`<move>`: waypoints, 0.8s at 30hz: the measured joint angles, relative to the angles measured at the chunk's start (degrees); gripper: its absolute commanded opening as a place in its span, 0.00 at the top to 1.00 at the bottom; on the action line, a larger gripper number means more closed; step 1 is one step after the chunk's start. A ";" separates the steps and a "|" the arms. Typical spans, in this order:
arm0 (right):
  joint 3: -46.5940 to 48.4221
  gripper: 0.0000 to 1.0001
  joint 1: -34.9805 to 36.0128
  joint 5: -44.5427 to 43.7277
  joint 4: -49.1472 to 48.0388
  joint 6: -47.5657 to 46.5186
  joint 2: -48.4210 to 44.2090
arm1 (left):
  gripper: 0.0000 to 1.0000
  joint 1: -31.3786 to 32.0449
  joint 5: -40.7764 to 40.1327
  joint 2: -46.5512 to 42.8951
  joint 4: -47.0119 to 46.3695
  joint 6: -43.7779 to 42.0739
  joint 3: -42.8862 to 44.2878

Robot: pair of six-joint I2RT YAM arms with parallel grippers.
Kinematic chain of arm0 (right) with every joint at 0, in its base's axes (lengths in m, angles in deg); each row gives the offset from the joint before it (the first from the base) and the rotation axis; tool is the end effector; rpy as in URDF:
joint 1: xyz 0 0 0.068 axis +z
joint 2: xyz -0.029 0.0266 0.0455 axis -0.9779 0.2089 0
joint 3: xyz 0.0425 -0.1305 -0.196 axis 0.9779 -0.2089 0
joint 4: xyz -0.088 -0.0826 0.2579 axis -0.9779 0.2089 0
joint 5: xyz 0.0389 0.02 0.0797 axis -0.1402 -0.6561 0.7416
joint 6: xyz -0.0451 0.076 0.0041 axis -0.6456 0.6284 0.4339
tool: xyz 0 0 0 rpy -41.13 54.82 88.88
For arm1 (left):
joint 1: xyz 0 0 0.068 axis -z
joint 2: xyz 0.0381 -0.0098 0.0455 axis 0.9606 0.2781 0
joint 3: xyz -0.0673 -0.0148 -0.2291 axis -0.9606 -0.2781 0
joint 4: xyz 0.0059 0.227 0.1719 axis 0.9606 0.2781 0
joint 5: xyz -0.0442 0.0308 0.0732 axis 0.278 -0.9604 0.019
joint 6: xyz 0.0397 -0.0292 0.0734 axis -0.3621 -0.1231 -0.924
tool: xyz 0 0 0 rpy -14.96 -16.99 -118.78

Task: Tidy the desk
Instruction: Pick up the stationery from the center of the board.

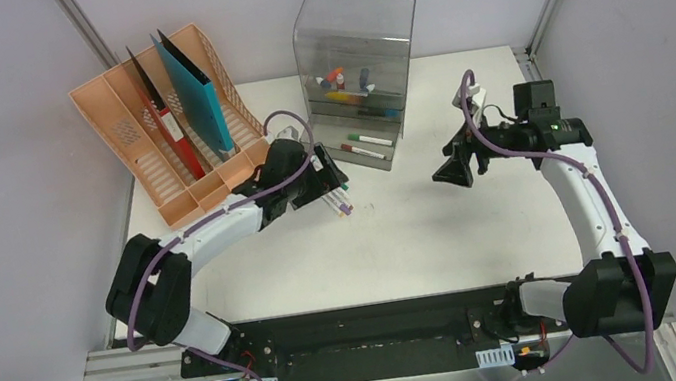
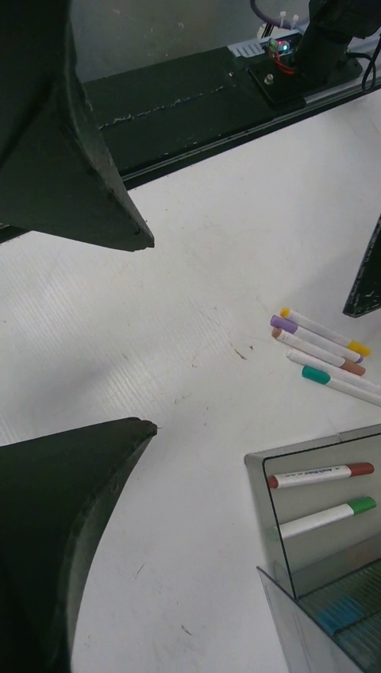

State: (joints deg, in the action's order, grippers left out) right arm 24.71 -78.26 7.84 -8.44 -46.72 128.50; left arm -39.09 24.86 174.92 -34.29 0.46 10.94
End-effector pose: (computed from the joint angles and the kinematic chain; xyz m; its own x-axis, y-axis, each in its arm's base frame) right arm 0.2846 0.0648 0.2702 -0.3375 -0.3210 -0.8849 -0.8831 0.4336 0.1794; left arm 0.3093 -0.2187 0.1414 -0.7860 -0.3499 -0.5096 0.0263 0.8047 -0.5931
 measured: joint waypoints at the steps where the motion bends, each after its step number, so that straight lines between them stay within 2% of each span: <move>1: 0.00 0.20 0.22 -0.46 -0.02 -0.26 0.00 | 0.11 0.00 -1.29 0.00 2.27 -0.07 1.44; 12: -0.02 0.20 0.85 -2.69 -0.02 -1.18 0.48 | 0.32 0.00 -11.06 -0.15 17.62 2.97 5.86; 14: -0.02 0.20 1.01 -2.91 0.02 -1.42 0.48 | 0.40 0.02 -12.68 -0.11 18.71 3.06 6.67; 17: -0.02 0.19 1.46 -3.32 0.35 -1.79 0.48 | 0.60 0.17 -15.10 1.09 19.12 4.17 8.22; 24: 0.09 0.19 1.73 -4.50 1.57 -2.60 0.68 | 0.59 1.36 -17.79 11.08 21.79 4.42 12.55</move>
State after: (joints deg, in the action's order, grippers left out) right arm 24.80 -76.53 3.34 -6.87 -49.32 129.18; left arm -37.74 7.07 186.00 -12.49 4.88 23.49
